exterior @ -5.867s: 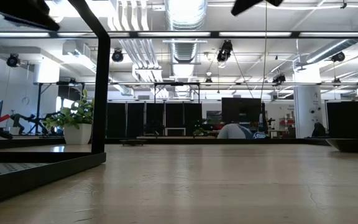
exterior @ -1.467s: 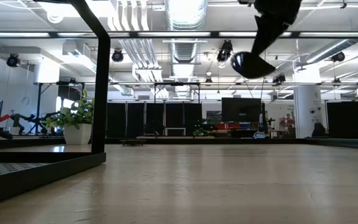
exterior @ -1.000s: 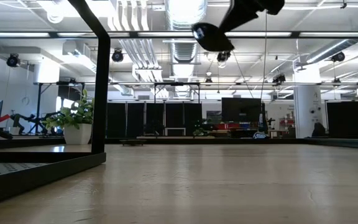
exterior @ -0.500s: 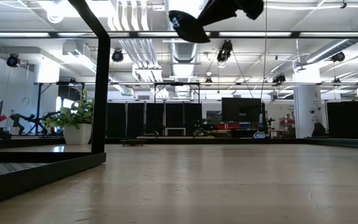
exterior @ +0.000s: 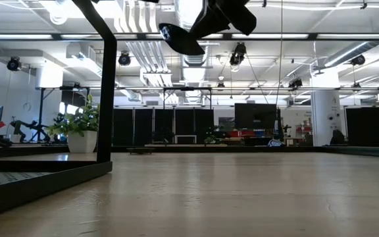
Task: Pick & Place Mini shaped plates
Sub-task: Stack the leaf shaped plate on top of the leaf shaped plate on the shelf
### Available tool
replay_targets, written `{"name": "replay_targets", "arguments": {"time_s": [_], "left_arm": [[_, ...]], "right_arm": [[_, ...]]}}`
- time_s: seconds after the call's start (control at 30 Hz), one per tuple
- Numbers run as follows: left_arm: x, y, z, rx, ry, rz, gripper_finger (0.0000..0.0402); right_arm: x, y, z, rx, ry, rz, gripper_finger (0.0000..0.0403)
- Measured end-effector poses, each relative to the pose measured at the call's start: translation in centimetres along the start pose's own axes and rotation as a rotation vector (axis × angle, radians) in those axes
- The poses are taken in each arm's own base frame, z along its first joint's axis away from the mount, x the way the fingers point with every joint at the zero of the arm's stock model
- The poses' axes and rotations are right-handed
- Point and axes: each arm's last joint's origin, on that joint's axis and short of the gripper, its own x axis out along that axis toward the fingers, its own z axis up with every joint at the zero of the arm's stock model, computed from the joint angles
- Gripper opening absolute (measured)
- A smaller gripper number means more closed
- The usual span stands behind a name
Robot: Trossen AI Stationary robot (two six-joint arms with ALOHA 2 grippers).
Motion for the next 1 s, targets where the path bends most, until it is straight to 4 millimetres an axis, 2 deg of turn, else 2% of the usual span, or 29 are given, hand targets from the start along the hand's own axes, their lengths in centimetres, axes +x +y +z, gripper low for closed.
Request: {"name": "replay_targets", "arguments": {"time_s": [0.47,0.63,1.0], "left_arm": [[3.2,-0.4,-0.8,0.041,0.105,0.015,0.0076],[3.4,-0.6,-0.9,0.119,0.108,0.006,0.0076],[3.5,0.2,-0.8,0.116,0.12,0.015,0.0076]], "right_arm": [[0.4,0.0,0.5,-0.047,-0.003,0.0,0.0008],[0.4,0.0,0.4,-0.064,-0.001,0.001,0.0008],[0.3,0.0,0.4,-0.117,-0.001,0.001,0.0008]]}}
